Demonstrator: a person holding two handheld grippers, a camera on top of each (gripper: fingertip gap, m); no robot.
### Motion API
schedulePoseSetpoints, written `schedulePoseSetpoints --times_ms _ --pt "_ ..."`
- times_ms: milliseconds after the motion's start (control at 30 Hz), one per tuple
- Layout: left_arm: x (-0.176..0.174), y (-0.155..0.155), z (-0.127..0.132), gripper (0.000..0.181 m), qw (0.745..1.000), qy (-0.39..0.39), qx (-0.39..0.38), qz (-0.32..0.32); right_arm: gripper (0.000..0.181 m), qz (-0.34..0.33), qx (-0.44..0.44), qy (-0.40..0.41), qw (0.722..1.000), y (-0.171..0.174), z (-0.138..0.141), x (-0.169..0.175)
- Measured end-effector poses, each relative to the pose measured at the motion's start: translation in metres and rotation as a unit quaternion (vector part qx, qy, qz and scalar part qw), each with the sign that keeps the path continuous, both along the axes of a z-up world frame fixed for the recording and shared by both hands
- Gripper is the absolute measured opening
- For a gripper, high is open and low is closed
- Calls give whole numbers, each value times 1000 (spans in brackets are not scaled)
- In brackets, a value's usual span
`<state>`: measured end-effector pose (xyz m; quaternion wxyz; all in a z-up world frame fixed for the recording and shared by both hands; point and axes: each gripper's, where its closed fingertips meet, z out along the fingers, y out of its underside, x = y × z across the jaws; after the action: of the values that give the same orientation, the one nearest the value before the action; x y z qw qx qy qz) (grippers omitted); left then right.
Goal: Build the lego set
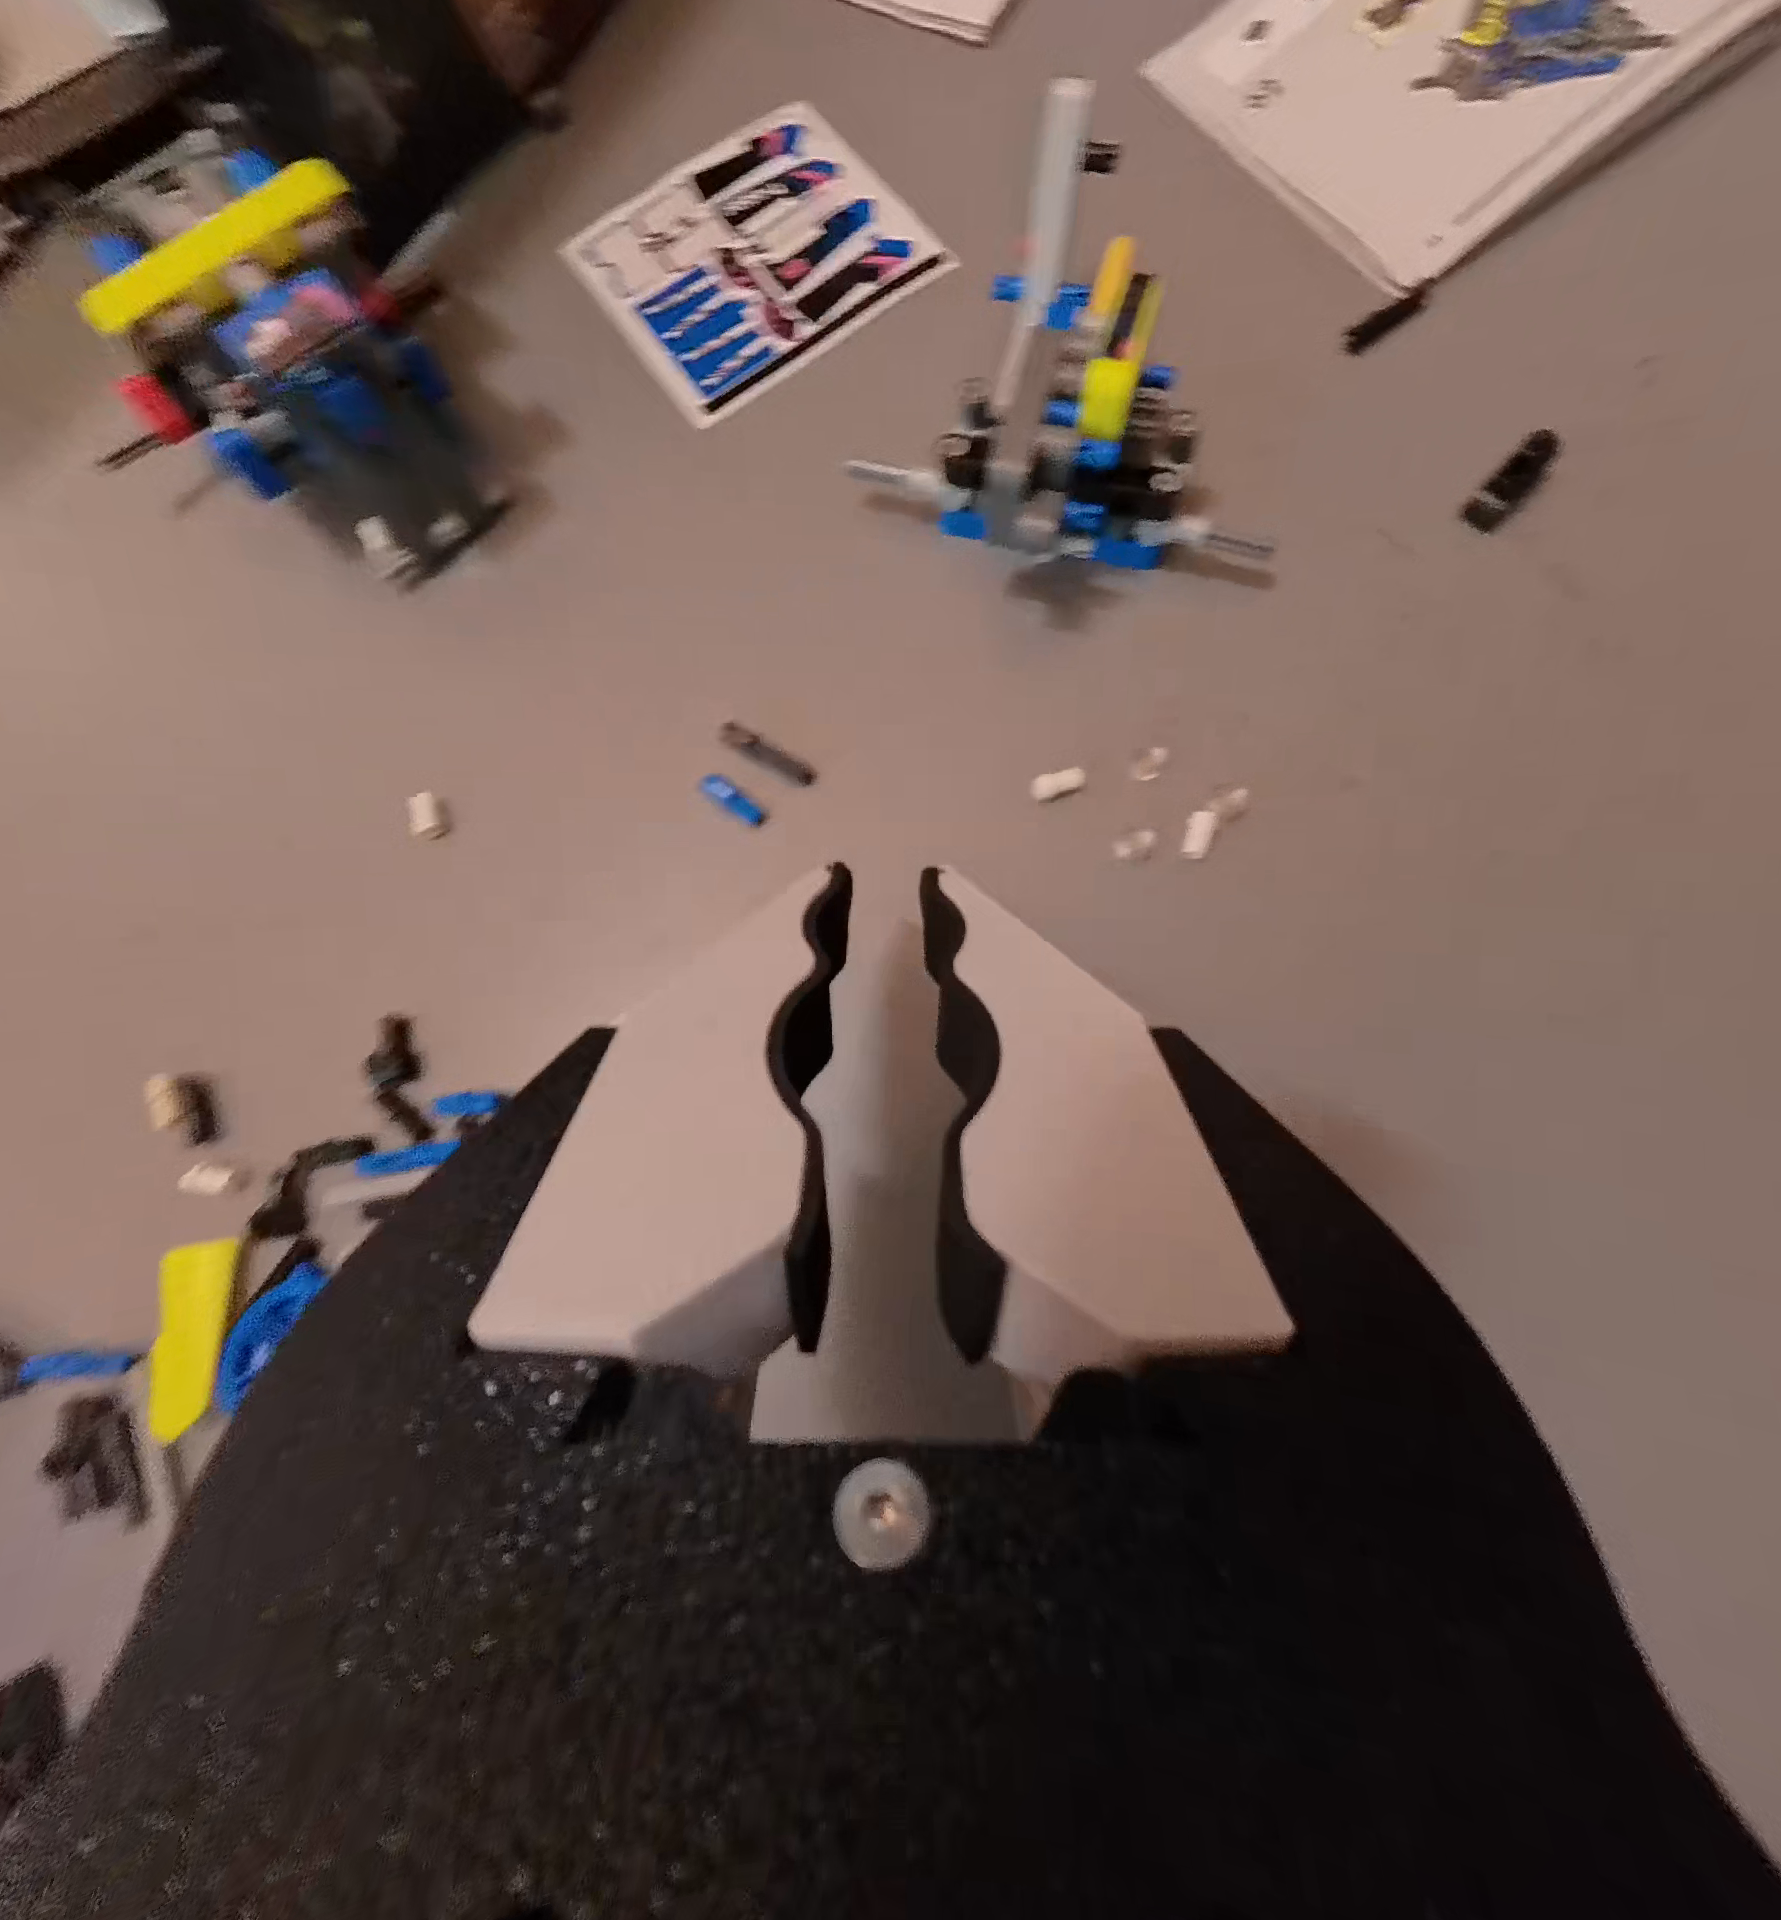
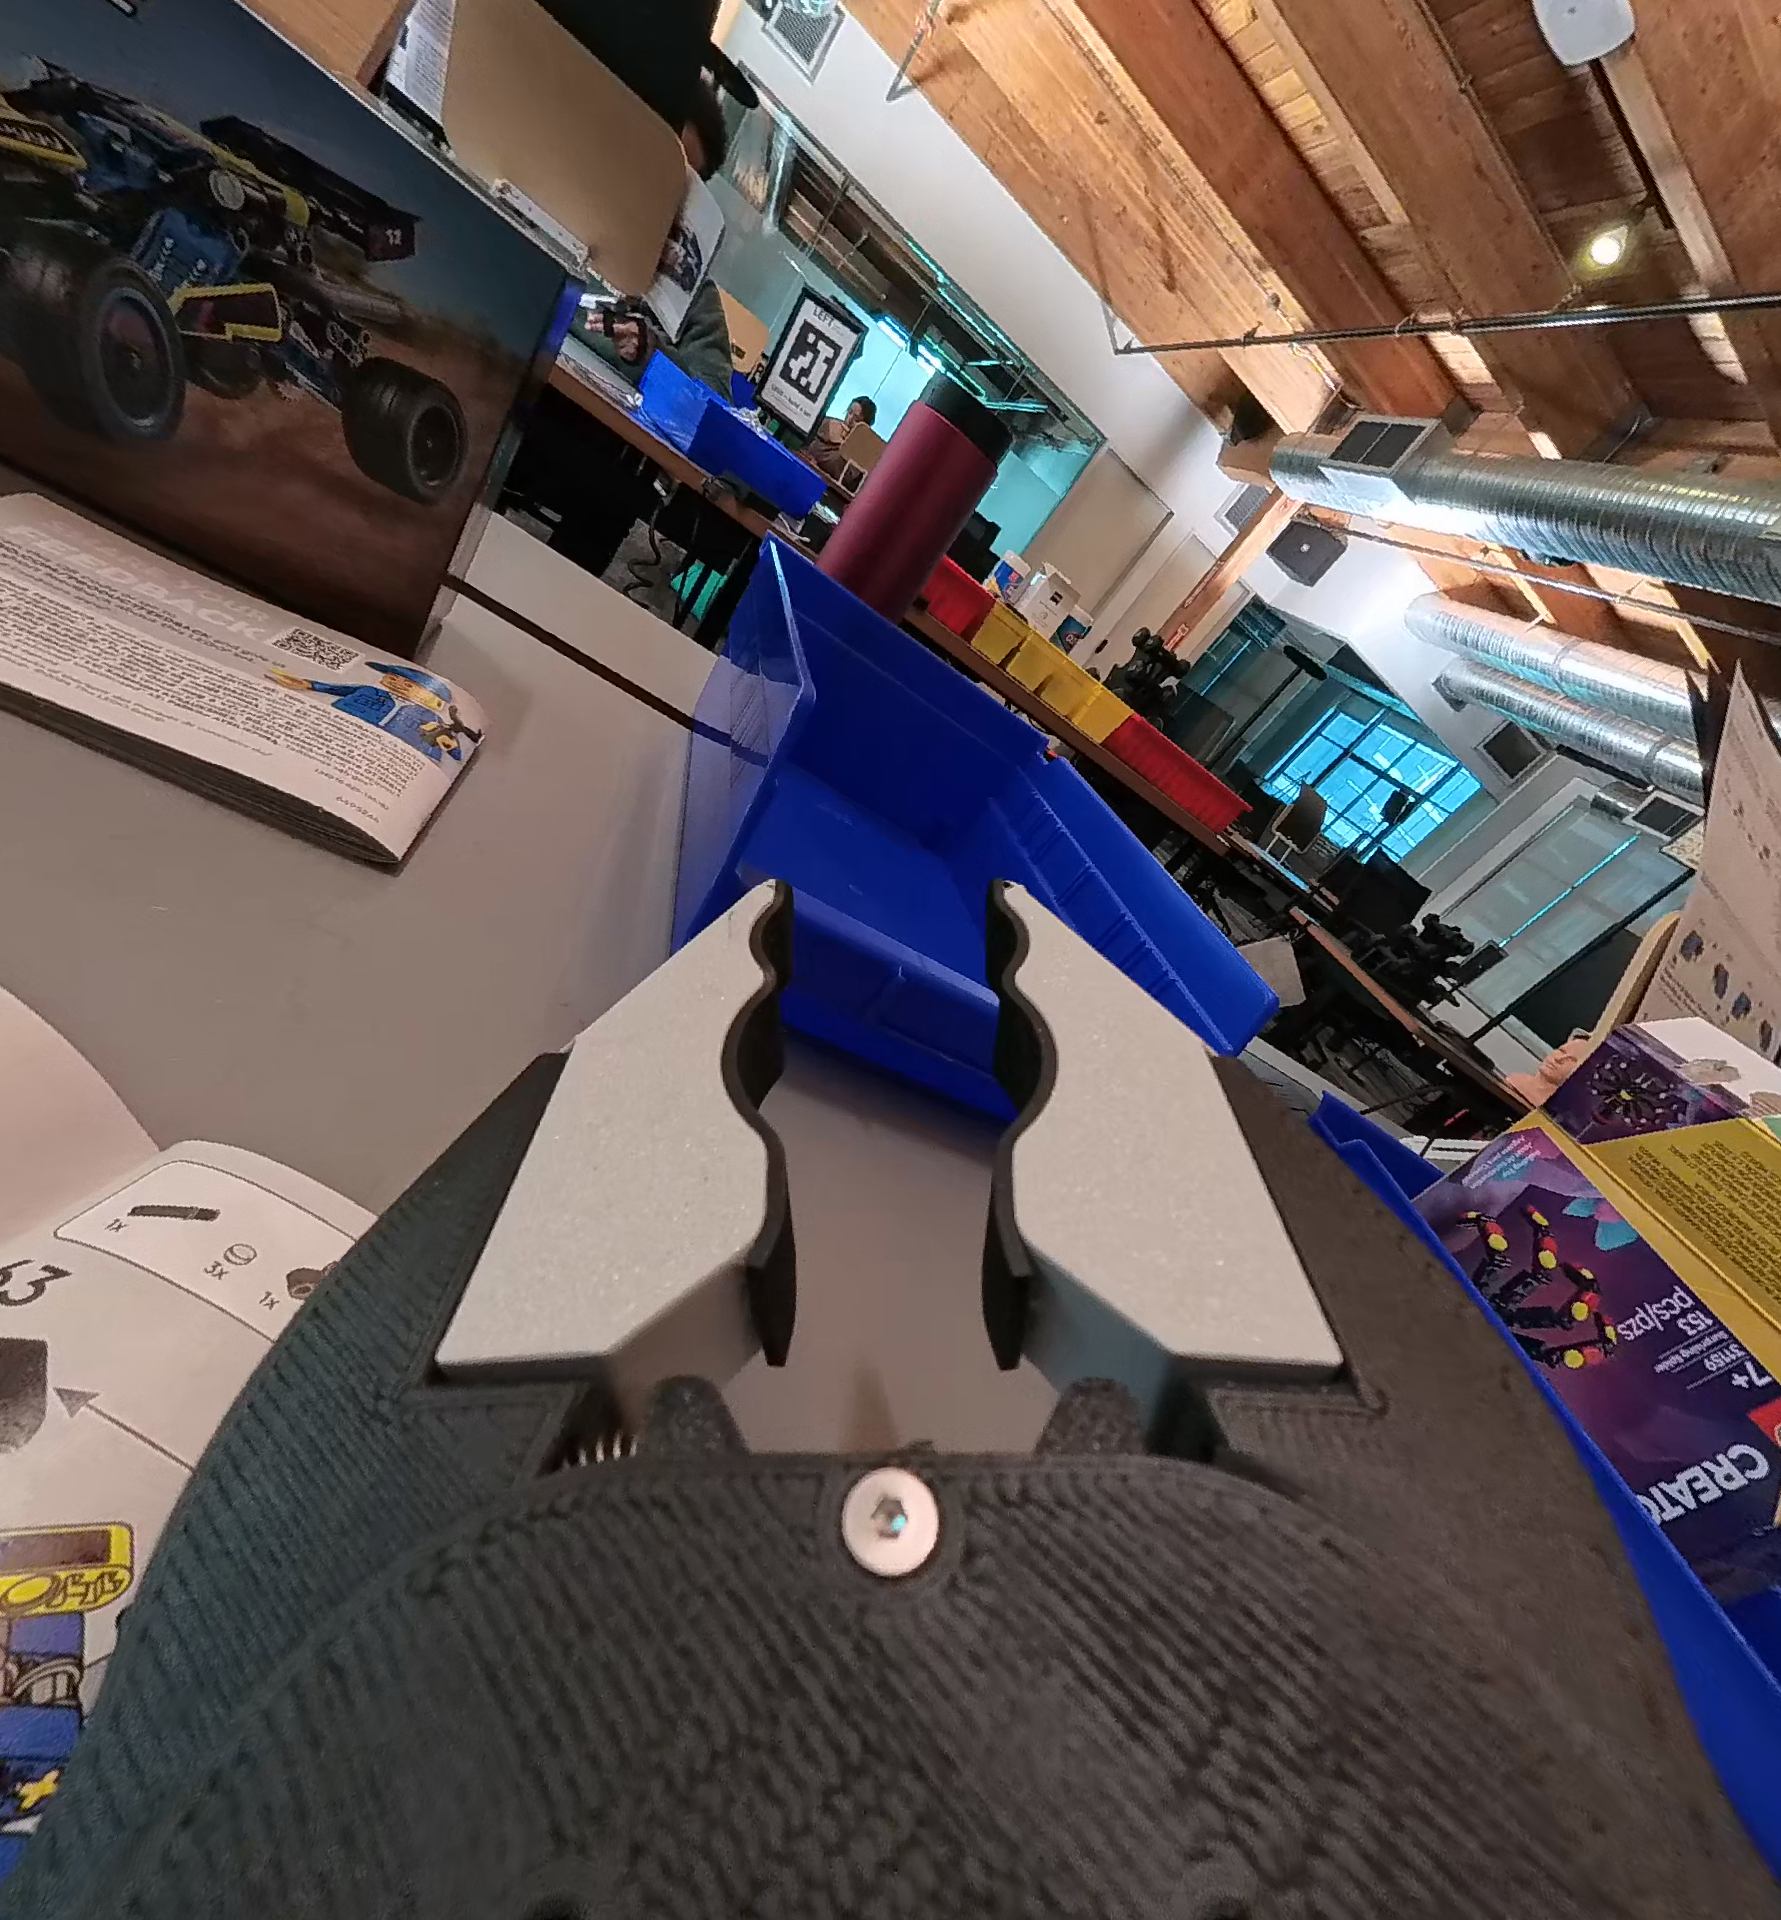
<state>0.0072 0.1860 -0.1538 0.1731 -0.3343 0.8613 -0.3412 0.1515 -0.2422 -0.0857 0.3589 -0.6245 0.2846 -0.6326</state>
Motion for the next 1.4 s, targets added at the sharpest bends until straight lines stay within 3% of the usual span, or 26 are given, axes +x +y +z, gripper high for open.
schedulePoseSetpoints --times_ms 133,200,433,500,633,800,967,1200,1400 --pt "14 38 6 11 997 -26 11 78 35 0 2 0 1000 0 0 0" --pt "14 47 2 12 996 -19 14 87 35 1 1 0 1000 0 0 0" --pt "18 32 -23 14 998 11 25 58 35 3 -1 2 1000 1 -1 0" --pt "18 33 -32 6 997 30 37 68 35 3 -1 2 1000 1 -1 0" --pt "13 5 -30 1 999 37 12 31 35 4 1 1 1000 2 -1 0" --pt "-4 -43 -32 1 997 47 13 -63 35 6 3 1 1000 2 0 0" --pt "-13 -52 -31 8 994 58 10 -91 35 10 2 3 1000 3 -1 0" --pt "-20 -59 -7 10 993 30 -22 -109 34 16 4 1 1000 6 0 -1" --pt "-33 -100 -4 11 989 -1 -13 -145 32 52 16 -2 998 18 10 -9"
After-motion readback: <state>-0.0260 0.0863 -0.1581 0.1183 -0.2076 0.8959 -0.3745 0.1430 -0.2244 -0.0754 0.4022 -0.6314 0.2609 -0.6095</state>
